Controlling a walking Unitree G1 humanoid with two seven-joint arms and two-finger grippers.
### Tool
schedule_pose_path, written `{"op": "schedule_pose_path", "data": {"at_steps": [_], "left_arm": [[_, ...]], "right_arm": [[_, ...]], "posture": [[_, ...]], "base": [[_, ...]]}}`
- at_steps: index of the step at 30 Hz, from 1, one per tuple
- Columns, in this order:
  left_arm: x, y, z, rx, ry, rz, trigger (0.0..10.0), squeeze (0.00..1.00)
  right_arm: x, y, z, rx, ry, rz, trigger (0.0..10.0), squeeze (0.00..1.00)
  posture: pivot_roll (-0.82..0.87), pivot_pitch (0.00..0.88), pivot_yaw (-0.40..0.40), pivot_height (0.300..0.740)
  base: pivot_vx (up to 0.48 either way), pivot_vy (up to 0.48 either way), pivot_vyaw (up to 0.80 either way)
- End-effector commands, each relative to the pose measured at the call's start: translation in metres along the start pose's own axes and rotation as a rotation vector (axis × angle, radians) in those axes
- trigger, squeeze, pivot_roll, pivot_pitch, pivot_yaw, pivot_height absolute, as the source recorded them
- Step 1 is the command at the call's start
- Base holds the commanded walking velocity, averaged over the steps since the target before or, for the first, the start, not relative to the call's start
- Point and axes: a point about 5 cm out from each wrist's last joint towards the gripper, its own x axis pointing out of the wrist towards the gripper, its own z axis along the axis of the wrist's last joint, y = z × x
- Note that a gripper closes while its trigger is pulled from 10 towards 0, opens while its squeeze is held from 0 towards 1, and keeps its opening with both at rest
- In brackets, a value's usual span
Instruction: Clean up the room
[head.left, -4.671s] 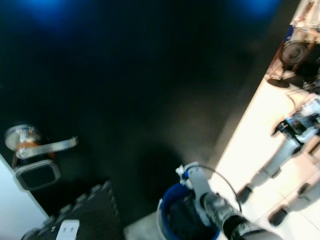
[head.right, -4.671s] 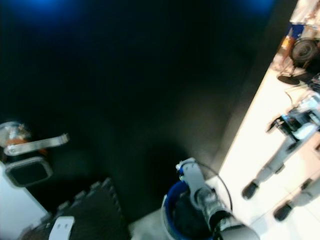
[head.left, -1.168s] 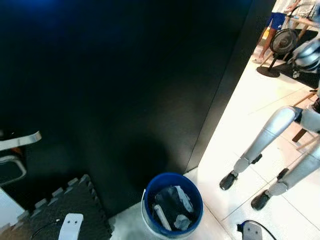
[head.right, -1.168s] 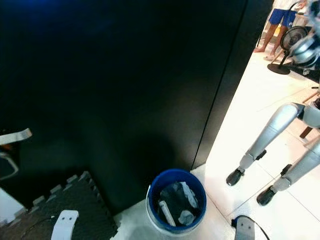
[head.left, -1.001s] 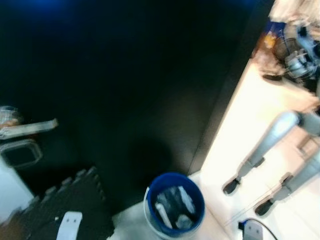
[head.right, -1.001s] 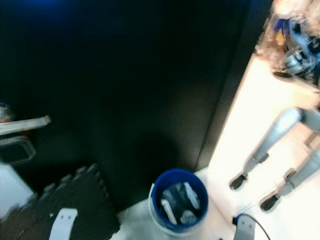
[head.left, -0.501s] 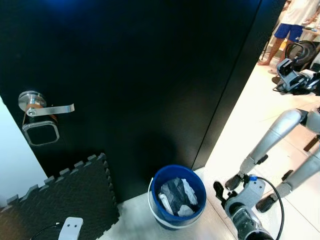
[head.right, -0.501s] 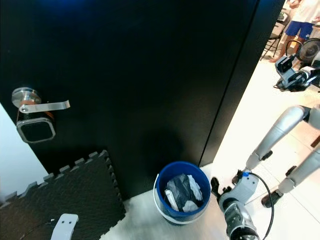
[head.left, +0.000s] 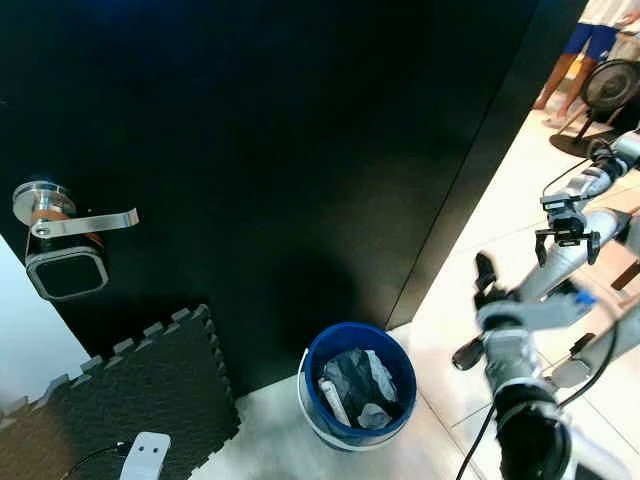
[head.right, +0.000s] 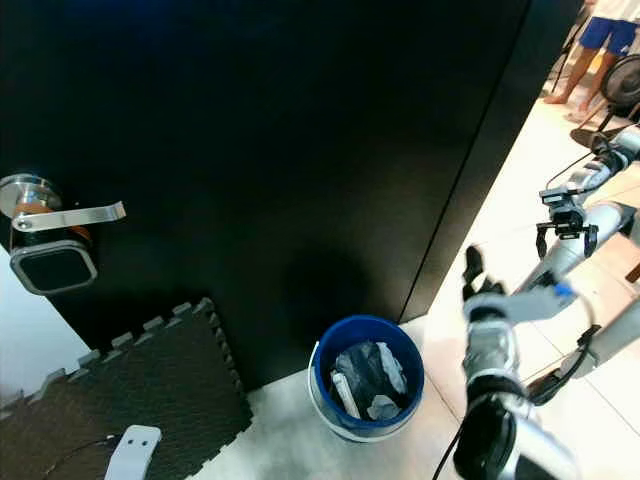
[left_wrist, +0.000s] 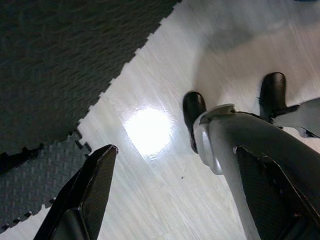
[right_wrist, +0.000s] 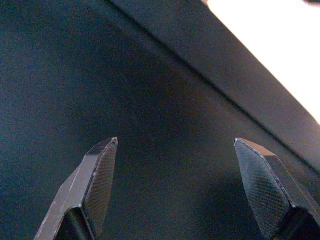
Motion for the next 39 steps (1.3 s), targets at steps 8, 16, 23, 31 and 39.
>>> {"op": "schedule_pose_path", "data": {"at_steps": [8,16,23,31,39], "left_arm": [[0.0,-0.007,-0.004,0.014,0.02,-0.027,10.0,0.0],[0.0,-0.007,-0.004,0.016,0.018,-0.036,10.0,0.0],[0.001,-0.007,-0.003,0.027,0.017,-0.042,10.0,0.0],[0.001,-0.006,-0.002,0.025,0.018,-0.041,10.0,0.0],[0.001,-0.008,-0.001,0.025,0.013,-0.049,10.0,0.0]], "right_arm": [[0.042,0.086,0.132,-0.057,-0.5,0.192,10.0,0.0],[0.046,0.133,0.172,-0.156,-0.609,0.344,10.0,0.0],[0.052,0.151,0.154,-0.249,-0.542,0.37,10.0,0.0],[0.061,0.155,0.109,-0.37,-0.372,0.31,10.0,0.0],[0.065,0.166,0.073,-0.304,-0.221,0.325,10.0,0.0]], "posture": [[0.11,0.043,-0.081,0.74],[0.1,0.05,-0.088,0.74],[0.1,0.055,-0.082,0.74],[0.09,0.054,-0.086,0.74],[0.1,0.054,-0.095,0.74]], "base": [[0.0,0.0,-0.2],[0.0,0.0,-0.8],[0.0,0.0,-0.34],[0.0,0.0,0.0],[0.0,0.0,0.0]]}}
